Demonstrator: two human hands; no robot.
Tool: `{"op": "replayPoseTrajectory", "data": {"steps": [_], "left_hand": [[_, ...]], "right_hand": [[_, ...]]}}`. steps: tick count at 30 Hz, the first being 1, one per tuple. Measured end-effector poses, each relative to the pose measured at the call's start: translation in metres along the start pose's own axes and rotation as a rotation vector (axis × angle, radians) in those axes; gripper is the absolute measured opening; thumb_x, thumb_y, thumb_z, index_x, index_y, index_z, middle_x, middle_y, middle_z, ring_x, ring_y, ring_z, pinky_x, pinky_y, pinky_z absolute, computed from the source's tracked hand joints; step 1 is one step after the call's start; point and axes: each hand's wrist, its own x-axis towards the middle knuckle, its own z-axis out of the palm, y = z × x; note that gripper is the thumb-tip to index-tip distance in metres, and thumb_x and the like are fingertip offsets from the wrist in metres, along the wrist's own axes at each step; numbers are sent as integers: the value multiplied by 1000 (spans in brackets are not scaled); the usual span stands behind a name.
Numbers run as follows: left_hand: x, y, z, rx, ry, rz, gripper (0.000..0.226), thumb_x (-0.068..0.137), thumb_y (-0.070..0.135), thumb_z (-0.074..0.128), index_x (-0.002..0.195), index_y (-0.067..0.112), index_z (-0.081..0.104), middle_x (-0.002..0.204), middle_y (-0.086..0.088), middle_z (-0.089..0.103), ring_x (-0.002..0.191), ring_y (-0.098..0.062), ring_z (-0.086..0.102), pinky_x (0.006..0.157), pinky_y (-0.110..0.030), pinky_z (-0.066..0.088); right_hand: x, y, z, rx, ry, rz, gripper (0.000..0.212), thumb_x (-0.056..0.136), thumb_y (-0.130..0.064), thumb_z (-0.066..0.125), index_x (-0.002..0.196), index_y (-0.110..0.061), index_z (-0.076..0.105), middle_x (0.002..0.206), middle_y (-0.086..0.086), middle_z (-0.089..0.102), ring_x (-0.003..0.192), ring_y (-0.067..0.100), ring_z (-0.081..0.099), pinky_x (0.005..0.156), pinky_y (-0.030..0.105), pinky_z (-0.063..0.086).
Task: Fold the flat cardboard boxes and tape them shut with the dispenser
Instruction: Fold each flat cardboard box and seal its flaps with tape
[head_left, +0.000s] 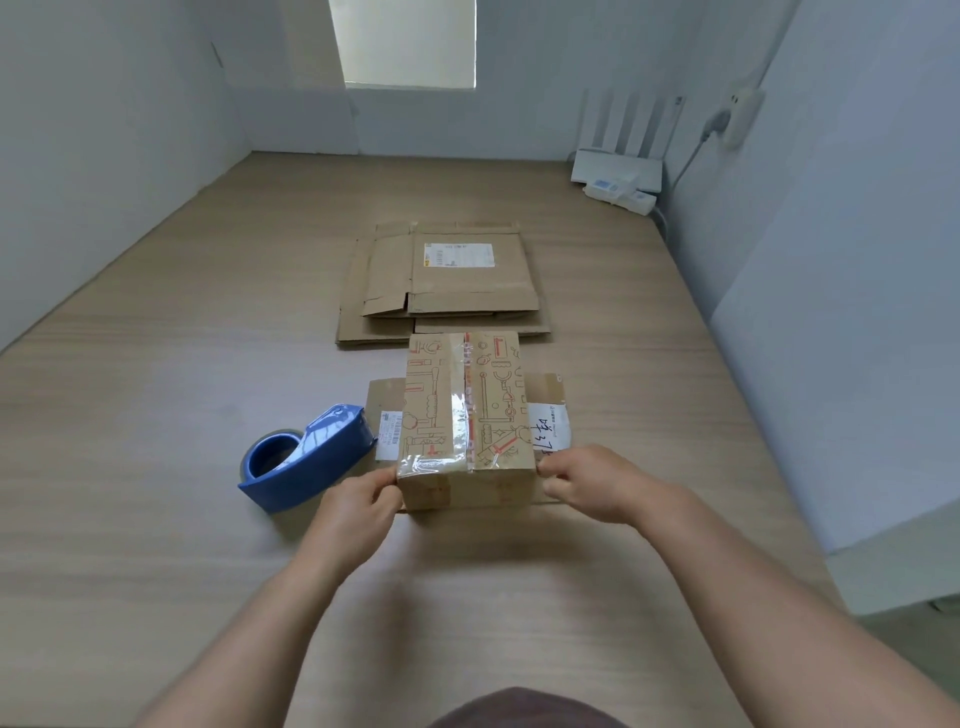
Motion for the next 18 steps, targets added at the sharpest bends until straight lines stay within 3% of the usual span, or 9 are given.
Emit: {"op": "replayPoseTrajectory", "data": {"steps": [2, 4, 9, 14, 18], "left_hand": [[1, 2, -8, 144, -46, 47, 29, 99, 24, 47, 114, 37, 68, 103, 8, 69, 95, -10, 63, 83, -30, 53], [5, 3, -13, 268, -48, 64, 25, 99, 30, 49, 113, 28, 70, 103, 6, 70, 92, -11, 63, 78, -28, 52], [12, 9, -11, 378, -33, 76, 24, 95, 34, 56, 88, 17, 71, 88, 8, 68, 77, -9, 62, 65, -24, 53], [18, 6, -7, 172, -49, -34, 14, 91, 27, 62, 88, 17, 71, 92, 8, 70, 79, -7, 69, 75, -34, 59], [8, 5, -2, -32, 39, -101, 7, 87, 26, 67, 80, 28, 68, 84, 10, 71, 77, -8, 69, 77, -35, 59]], "right_hand": [[4, -2, -6, -15, 2, 9, 36, 92, -32, 55, 60, -20, 45, 70, -2, 50, 73, 19, 47, 61, 30, 35], [8, -6, -7, -88, 12, 1, 37, 92, -38, 57, 63, -17, 49, 71, 2, 53, 73, 19, 48, 60, 30, 34], [12, -7, 4, -144, 86, -10, 33, 93, -39, 55, 66, -21, 50, 80, 2, 56, 79, 21, 50, 61, 30, 34], [10, -3, 15, -114, 171, -25, 27, 96, -34, 49, 72, -20, 53, 81, 6, 57, 77, 22, 46, 62, 29, 31], [9, -4, 20, -122, 181, 4, 26, 95, -38, 48, 87, -17, 61, 98, 8, 66, 84, 25, 54, 64, 28, 33]]}}
